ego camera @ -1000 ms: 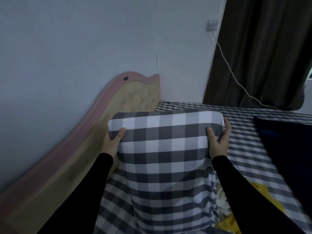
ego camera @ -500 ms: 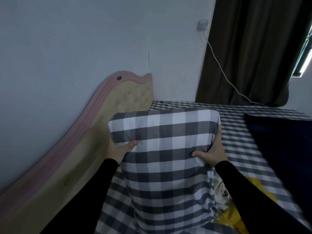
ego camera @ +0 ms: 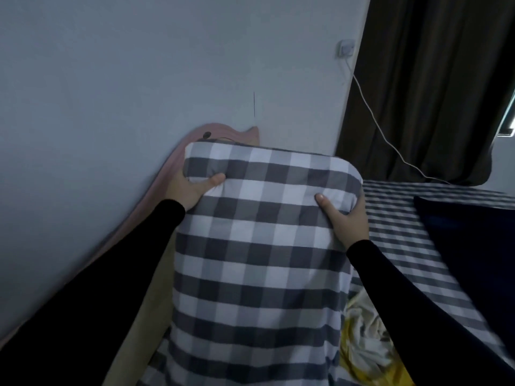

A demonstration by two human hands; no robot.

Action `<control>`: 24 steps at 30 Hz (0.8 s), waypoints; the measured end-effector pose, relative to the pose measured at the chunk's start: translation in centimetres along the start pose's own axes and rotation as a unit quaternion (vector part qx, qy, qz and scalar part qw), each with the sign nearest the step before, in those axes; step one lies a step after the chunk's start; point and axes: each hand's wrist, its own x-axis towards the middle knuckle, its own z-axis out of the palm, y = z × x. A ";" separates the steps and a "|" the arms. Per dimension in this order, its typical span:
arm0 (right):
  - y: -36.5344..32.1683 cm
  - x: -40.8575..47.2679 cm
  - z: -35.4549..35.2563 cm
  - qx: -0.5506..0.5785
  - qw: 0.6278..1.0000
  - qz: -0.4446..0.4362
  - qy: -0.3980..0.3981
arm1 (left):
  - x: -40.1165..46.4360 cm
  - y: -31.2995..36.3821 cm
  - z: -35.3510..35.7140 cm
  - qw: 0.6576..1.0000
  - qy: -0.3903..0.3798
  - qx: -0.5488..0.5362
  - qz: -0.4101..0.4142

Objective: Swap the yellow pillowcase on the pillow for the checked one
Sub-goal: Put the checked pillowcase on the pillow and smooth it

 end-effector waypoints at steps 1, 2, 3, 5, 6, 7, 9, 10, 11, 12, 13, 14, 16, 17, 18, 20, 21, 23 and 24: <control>0.7 0.0 0.7 0.009 1.000 0.026 -0.004 | 0.9 -0.4 -0.4 1.000 -0.016 0.018 -0.003; 1.7 -0.3 1.4 0.016 0.998 0.053 -0.007 | 1.4 -0.7 -0.7 0.999 -0.034 0.035 -0.006; 2.9 -0.6 2.1 0.020 0.997 0.079 -0.008 | 1.8 -1.5 -0.9 0.997 -0.047 0.052 -0.018; 6.0 -1.7 3.4 0.027 0.990 0.136 -0.009 | 2.7 -3.7 -1.1 0.993 -0.068 0.076 -0.052; 7.7 -2.4 4.0 0.026 0.986 0.165 -0.009 | 3.1 -5.2 -1.1 0.990 -0.077 0.089 -0.070; 9.3 -3.1 4.6 0.023 0.981 0.191 -0.009 | 3.3 -6.6 -1.0 0.987 -0.088 0.101 -0.089; 12.5 -4.2 5.7 0.009 0.971 0.241 -0.003 | 3.6 -9.7 -0.6 0.978 -0.106 0.121 -0.133; 13.8 -4.6 6.2 -0.001 0.965 0.261 0.000 | 3.6 -11.1 -0.2 0.975 -0.112 0.120 -0.149; 14.9 -4.8 6.6 -0.007 0.961 0.277 0.004 | 3.7 -12.5 0.1 0.974 -0.115 0.113 -0.161; 15.9 -4.8 7.1 -0.010 0.958 0.287 0.004 | 3.9 -13.9 0.4 0.974 -0.114 0.109 -0.164; 16.9 -4.5 7.6 -0.014 0.956 0.294 0.005 | 4.4 -15.4 0.8 0.974 -0.110 0.107 -0.167; 17.7 -4.0 8.2 -0.017 0.954 0.301 0.003 | 5.1 -16.6 1.1 0.973 -0.107 0.110 -0.171; 19.7 -2.4 9.3 -0.024 0.946 0.322 0.002 | 7.0 -18.6 1.8 0.971 -0.109 0.110 -0.183; 20.5 -1.5 9.9 -0.023 0.943 0.333 0.002 | 8.3 -19.5 2.2 0.970 -0.114 0.105 -0.187; 21.3 -0.3 10.5 -0.020 0.941 0.338 0.002 | 9.7 -20.3 2.7 0.969 -0.119 0.103 -0.189; 23.4 2.4 11.5 -0.016 0.937 0.348 0.004 | 12.8 -21.9 3.7 0.969 -0.126 0.106 -0.185; 24.3 3.8 12.0 -0.019 0.934 0.357 0.002 | 14.3 -22.7 4.2 0.969 -0.125 0.112 -0.178; 26.6 6.5 12.8 -0.039 0.931 0.362 -0.002 | 17.1 -25.0 5.7 0.968 -0.115 0.136 -0.176; 27.6 7.6 13.1 -0.074 0.930 0.360 -0.005 | 18.1 -26.5 6.5 0.962 -0.108 0.168 -0.188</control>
